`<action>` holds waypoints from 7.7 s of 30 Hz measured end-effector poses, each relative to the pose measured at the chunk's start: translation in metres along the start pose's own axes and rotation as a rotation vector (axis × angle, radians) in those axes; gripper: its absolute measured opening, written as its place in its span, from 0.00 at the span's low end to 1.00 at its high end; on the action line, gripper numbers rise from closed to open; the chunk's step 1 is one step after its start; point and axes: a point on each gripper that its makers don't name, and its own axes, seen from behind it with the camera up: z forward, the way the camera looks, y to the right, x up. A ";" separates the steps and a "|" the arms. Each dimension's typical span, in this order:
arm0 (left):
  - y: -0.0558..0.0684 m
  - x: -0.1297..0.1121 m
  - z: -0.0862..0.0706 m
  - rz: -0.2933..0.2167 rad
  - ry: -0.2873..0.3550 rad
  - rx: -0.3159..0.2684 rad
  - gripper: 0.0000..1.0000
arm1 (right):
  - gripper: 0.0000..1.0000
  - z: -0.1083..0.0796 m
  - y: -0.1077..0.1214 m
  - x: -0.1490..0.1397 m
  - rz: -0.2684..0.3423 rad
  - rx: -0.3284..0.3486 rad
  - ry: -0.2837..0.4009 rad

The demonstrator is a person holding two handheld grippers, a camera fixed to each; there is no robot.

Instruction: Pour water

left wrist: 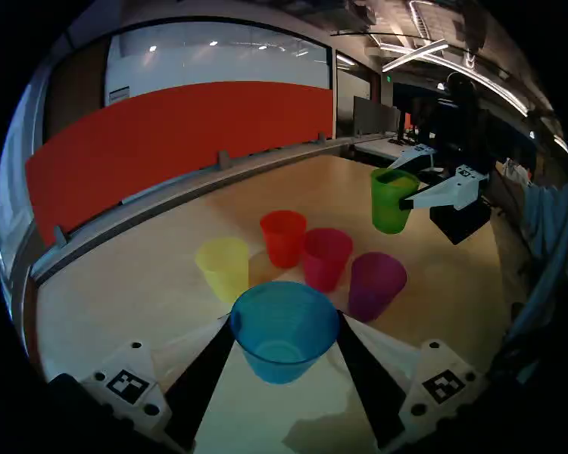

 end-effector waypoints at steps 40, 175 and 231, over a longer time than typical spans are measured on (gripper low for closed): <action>0.003 -0.061 0.014 -0.021 -0.139 -0.027 0.96 | 0.91 0.008 0.014 -0.055 0.011 -0.037 -0.123; -0.082 0.058 -0.177 -0.129 0.581 0.719 0.95 | 0.99 -0.148 0.075 0.038 0.099 -0.769 0.479; -0.100 -0.024 -0.126 -0.220 0.547 0.801 0.96 | 0.99 -0.159 0.075 0.038 0.141 -0.819 0.465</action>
